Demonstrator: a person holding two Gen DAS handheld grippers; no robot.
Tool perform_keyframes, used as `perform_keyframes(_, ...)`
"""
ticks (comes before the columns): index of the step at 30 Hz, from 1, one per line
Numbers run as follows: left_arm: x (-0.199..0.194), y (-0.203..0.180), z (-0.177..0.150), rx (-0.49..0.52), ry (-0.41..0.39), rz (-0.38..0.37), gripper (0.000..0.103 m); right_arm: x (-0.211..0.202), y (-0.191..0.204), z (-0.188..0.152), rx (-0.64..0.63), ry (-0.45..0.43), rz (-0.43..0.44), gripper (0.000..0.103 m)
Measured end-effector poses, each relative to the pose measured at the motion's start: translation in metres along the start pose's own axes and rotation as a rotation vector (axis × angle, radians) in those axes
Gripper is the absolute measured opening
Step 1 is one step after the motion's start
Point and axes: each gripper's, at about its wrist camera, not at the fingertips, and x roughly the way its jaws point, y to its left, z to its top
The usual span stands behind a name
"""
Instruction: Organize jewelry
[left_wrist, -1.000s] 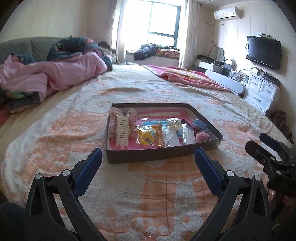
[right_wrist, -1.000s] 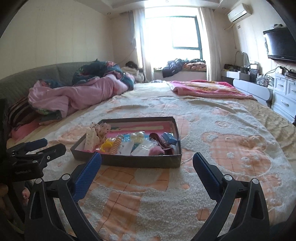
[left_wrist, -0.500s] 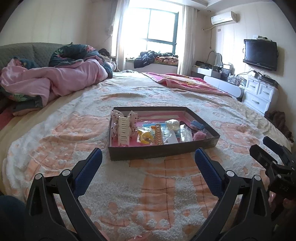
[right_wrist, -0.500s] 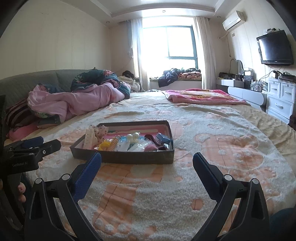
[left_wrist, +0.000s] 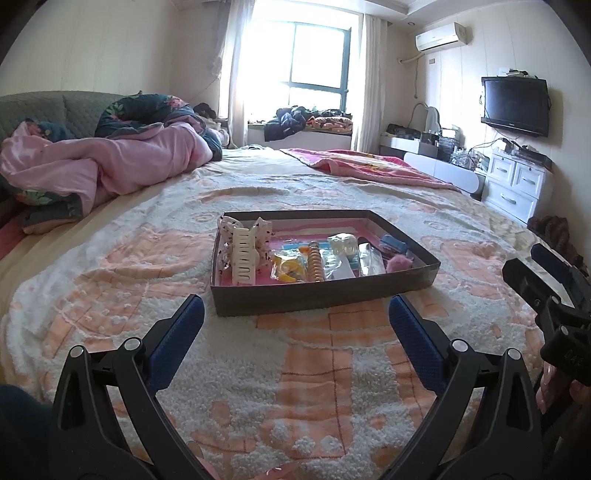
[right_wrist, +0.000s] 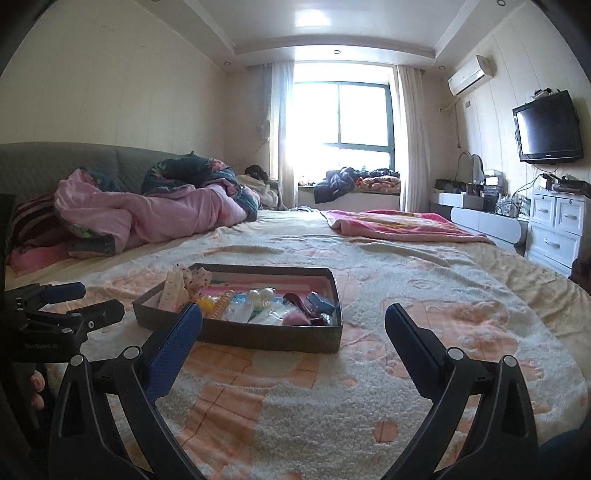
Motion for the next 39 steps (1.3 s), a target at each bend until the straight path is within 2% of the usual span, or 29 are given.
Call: perform_keyframes(39,0.0034,0.0017,0.0014,-0.011,-0.027,0.003,0.092,0.0069,-0.0009,-0.0039,0.031,0.021,0.015,0.097)
